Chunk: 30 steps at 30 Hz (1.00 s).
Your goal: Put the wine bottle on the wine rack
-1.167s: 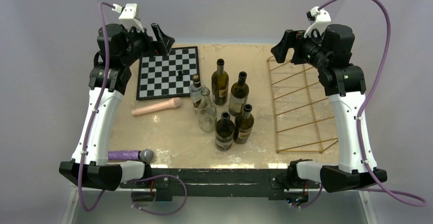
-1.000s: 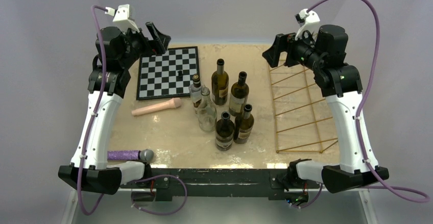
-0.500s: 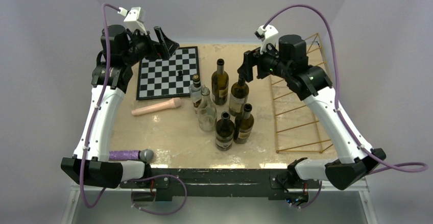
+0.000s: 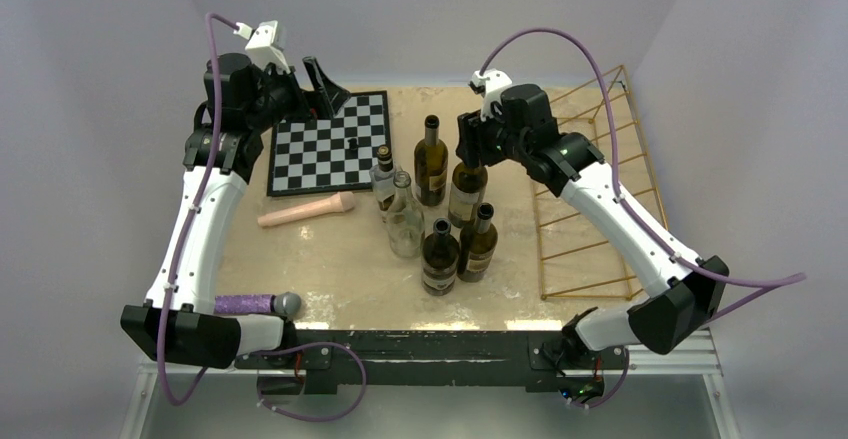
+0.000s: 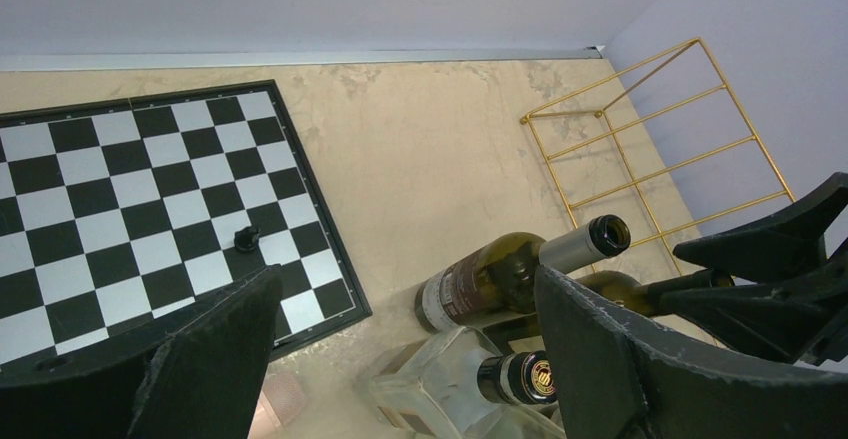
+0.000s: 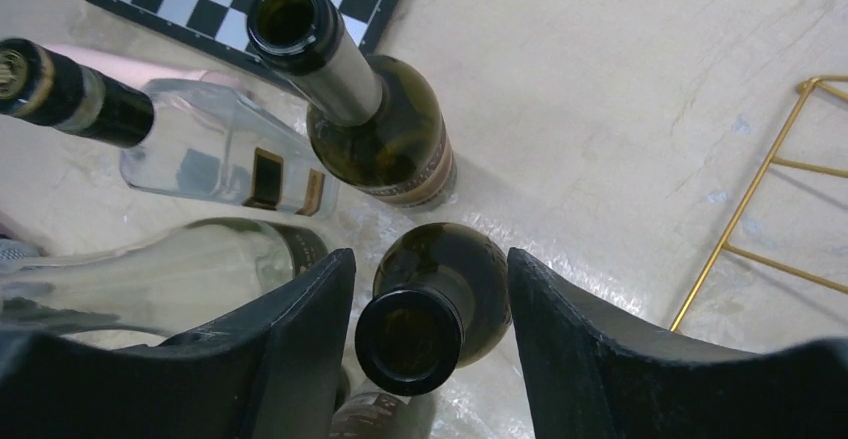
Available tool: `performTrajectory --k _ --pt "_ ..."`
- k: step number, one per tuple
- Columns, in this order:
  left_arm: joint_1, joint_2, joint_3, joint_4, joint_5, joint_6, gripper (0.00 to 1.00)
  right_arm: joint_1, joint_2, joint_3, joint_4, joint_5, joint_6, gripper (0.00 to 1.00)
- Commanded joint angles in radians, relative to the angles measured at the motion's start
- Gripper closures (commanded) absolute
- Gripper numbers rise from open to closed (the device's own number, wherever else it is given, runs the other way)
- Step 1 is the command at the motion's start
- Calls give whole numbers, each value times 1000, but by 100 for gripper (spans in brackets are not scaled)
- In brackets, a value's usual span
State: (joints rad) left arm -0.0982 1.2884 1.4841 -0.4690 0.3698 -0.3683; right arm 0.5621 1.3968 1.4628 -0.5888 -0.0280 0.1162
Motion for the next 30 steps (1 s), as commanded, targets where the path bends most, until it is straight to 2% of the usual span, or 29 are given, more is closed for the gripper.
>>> performTrajectory --k 1,4,6,9,12,16,22,26,30 --pt "6 -4 -1 17 -15 -20 1 19 -19 -55 58 75 13 39" --pt "6 -1 -7 14 -15 -20 1 37 -30 -93 74 92 2 43" --pt "6 0 -9 12 -21 -18 1 43 -34 -112 84 103 3 49" --pt "6 -1 -13 12 -26 -18 1 47 -35 -119 92 121 10 64" --pt "6 0 -16 10 -29 -23 1 50 -40 -118 102 156 20 85" --pt "6 -3 -18 8 -32 -25 1 50 -37 -93 112 212 18 99" --pt "5 -10 -18 7 -32 -27 1 46 -26 22 103 297 -33 100" --pt "6 -12 -13 12 7 -12 1 23 -5 138 59 292 -69 100" --pt "6 -22 -14 21 37 9 1 -38 -1 181 50 264 -46 100"
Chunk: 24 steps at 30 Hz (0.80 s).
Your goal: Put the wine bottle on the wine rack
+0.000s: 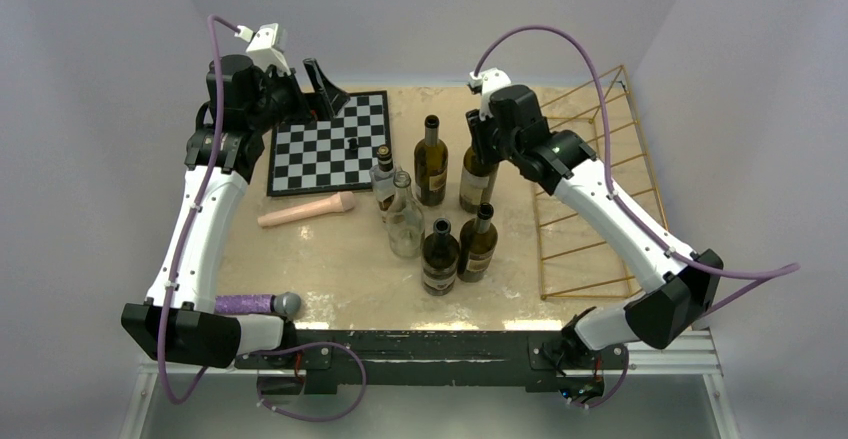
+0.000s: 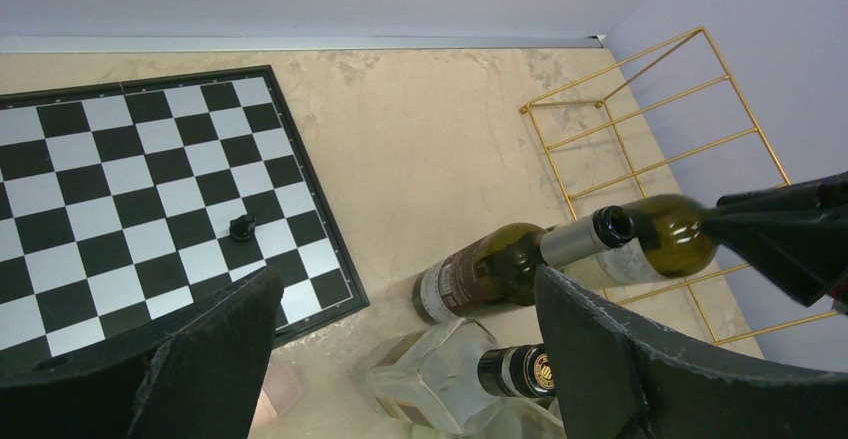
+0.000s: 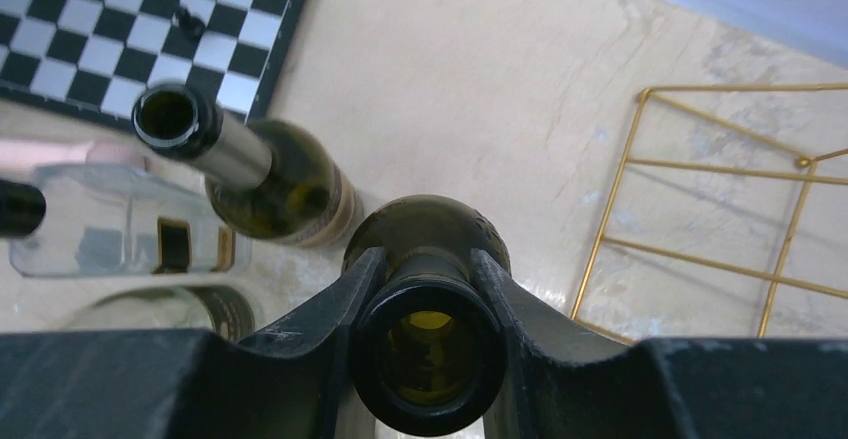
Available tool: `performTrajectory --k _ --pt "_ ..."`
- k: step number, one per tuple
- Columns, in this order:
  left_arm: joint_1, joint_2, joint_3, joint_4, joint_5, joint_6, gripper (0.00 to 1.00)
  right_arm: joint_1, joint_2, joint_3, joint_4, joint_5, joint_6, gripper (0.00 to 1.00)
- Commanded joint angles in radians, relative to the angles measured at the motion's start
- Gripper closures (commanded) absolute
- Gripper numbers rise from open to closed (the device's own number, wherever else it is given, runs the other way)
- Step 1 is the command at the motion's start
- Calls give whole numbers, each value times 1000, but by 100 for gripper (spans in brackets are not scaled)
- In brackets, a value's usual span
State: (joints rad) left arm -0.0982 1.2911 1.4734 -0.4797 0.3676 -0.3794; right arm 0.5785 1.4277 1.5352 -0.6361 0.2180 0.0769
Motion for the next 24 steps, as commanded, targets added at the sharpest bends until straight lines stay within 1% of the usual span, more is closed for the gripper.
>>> performTrajectory --k 1,5,13,16,20,24 --pt "6 -27 -5 32 34 20 1 -75 -29 114 103 10 1 100" --pt "6 -36 -9 26 25 22 1 -181 -14 146 139 -43 40 100" --pt "6 -58 -21 9 3 19 1 -387 88 226 205 -170 165 100" --pt "6 -61 -20 4 -2 19 1 -438 150 284 216 -197 195 100" --pt "6 -66 -19 -1 -7 15 1 -492 219 332 230 -190 219 100" --pt "6 -76 -21 -13 -16 17 1 -539 260 379 241 -204 241 100"
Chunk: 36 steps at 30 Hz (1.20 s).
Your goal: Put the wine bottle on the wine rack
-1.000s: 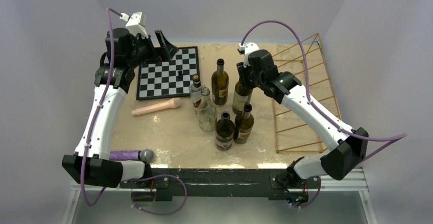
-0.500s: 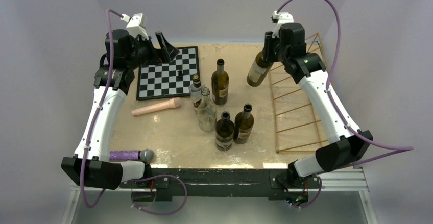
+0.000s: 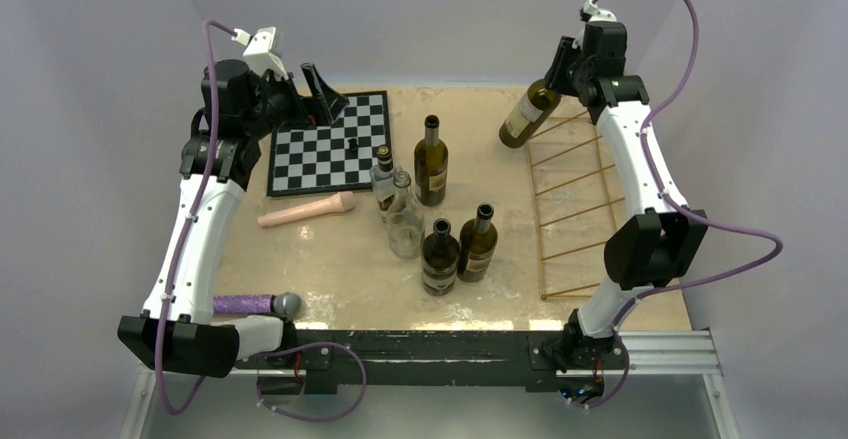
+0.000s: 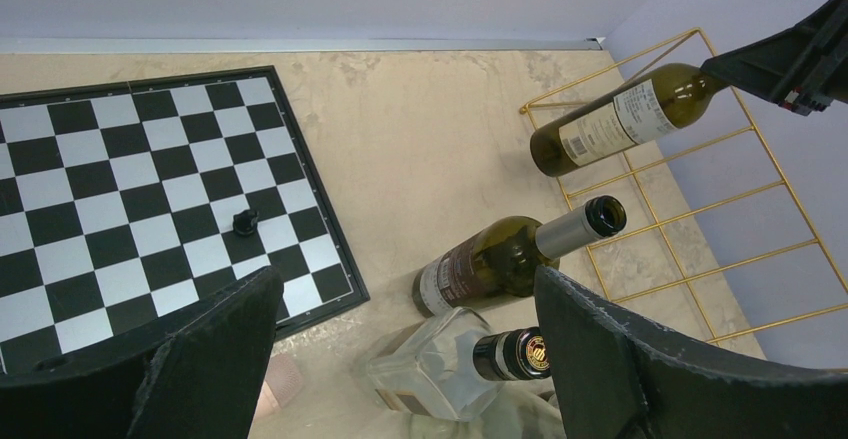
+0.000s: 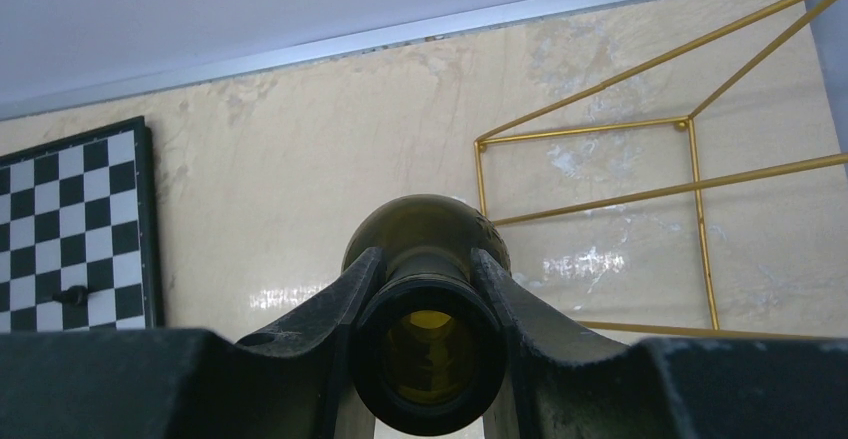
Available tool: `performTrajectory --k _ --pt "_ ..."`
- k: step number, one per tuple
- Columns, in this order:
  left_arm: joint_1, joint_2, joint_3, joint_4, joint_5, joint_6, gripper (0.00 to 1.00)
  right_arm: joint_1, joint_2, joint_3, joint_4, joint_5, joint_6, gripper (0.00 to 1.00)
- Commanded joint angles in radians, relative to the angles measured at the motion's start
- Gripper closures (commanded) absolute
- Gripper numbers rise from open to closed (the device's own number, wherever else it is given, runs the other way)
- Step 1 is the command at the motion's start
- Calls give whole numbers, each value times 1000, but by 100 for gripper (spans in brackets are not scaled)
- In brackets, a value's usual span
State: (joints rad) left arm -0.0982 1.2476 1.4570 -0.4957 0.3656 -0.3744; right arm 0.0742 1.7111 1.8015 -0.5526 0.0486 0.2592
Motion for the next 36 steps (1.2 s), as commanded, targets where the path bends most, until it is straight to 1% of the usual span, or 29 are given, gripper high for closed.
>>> performTrajectory --k 1,9,10,15,23,30,36 --pt "6 -33 -4 0 -19 14 1 -43 -10 135 151 -35 59 100" --pt "6 -32 -4 -9 -35 17 1 -70 89 251 137 -36 80 100" --pt "6 -32 -4 -10 -36 16 1 -96 100 264 131 -42 86 100" --pt "6 -32 -11 -17 -43 13 1 -129 151 319 98 -46 79 100" --pt "6 -34 -30 -17 -43 -6 1 -162 189 334 59 -122 54 100" --pt "6 -31 -15 -28 -44 -14 1 -171 238 351 38 -131 54 100" --pt "6 -39 -13 -35 -63 -5 1 -182 288 402 -3 -139 50 100"
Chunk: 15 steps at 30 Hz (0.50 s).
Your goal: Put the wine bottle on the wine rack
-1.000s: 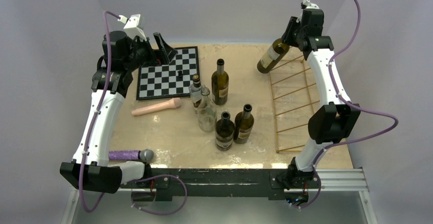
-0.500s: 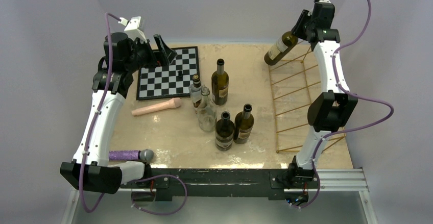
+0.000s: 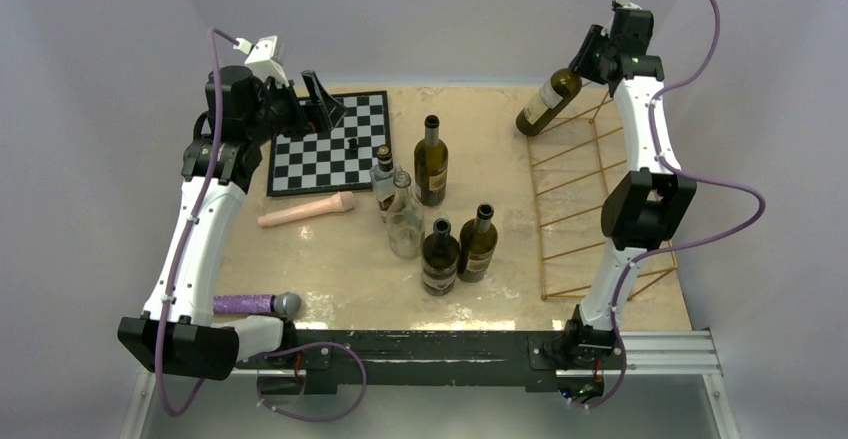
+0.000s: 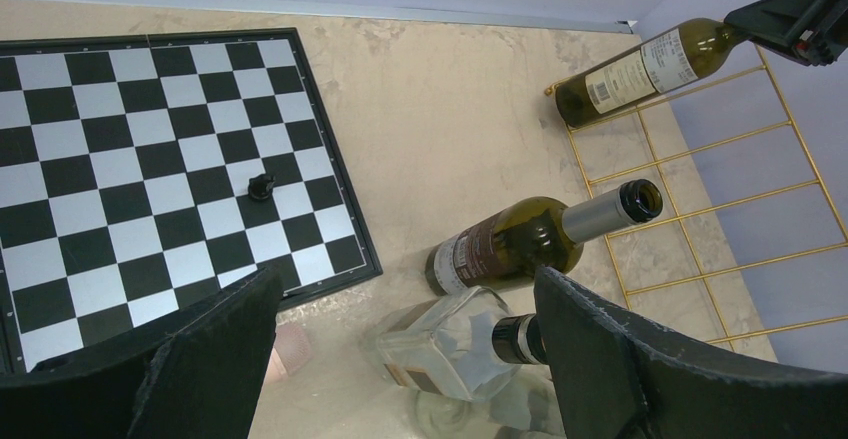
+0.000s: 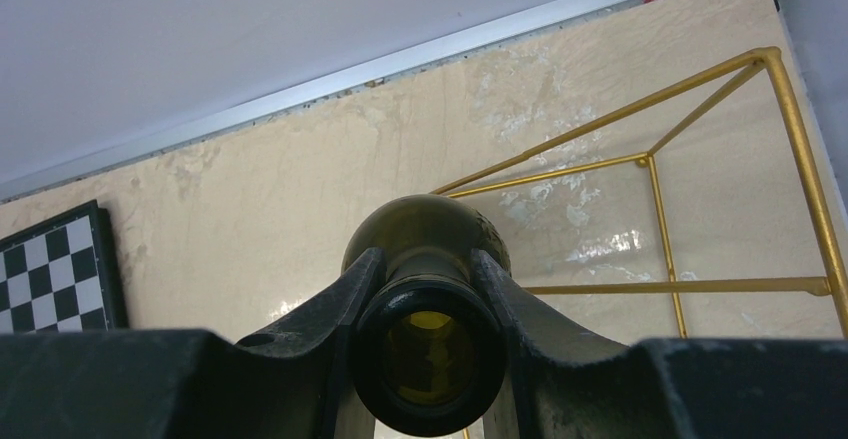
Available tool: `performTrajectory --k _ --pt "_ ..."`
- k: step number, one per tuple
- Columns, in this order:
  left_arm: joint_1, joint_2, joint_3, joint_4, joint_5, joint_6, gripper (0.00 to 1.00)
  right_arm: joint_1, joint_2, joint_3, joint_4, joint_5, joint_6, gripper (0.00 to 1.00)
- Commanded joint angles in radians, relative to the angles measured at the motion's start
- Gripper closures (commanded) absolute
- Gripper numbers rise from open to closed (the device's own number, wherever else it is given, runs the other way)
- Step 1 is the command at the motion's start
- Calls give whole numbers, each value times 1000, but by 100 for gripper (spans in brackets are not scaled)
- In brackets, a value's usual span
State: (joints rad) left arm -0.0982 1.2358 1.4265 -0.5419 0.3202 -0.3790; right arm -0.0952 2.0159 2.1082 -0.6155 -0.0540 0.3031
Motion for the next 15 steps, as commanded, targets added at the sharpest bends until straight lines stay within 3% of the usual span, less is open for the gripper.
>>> performTrajectory --k 1,9,13,15 --pt "6 -26 17 10 -19 0 1 -16 -8 104 52 -37 6 100" --pt "6 -17 14 16 -16 -8 1 -30 51 141 22 -43 19 98" --pt "6 -16 14 38 14 -28 2 -44 79 162 2 -66 31 60" --pt "6 -15 14 52 25 -38 2 -54 94 174 -4 -90 41 56"
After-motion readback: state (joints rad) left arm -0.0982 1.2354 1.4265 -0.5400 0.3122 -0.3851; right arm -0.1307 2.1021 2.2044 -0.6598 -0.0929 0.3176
